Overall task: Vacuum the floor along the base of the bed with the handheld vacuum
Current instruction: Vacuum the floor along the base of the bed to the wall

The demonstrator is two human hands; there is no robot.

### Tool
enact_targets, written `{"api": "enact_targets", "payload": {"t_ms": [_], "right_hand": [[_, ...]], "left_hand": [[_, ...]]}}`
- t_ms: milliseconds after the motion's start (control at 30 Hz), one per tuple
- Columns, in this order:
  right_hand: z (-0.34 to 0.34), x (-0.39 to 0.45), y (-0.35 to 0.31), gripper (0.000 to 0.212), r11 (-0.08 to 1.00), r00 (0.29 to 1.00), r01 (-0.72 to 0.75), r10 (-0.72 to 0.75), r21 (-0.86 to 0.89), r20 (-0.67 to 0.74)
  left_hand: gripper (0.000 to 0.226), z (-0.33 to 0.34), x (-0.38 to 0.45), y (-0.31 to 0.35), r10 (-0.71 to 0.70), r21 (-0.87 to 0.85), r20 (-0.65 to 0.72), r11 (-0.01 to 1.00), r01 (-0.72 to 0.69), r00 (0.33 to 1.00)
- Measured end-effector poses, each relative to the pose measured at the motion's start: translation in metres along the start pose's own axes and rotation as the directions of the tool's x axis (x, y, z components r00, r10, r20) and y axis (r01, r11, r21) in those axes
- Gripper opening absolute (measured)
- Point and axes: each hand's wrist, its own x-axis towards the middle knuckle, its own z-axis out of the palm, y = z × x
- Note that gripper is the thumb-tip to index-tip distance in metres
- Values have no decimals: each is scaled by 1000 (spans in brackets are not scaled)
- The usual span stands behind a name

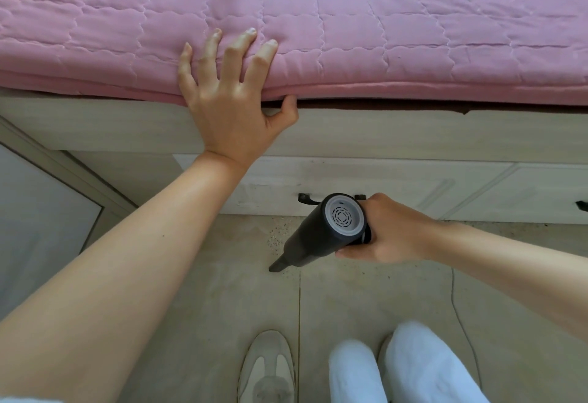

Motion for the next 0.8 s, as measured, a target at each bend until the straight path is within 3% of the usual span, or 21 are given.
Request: {"api": "enact_targets", "payload": {"t_ms": [333,800], "right_hand": [[11,9,8,41,997,991,-27,18,-69,-132],[15,14,9,52,987,981,-15,-16,-157,-191]], "left_hand": [[56,5,-3,-2,42,46,-39,998,-40,998],[56,5,-4,-1,28,45,-41,999,-26,999]]}}
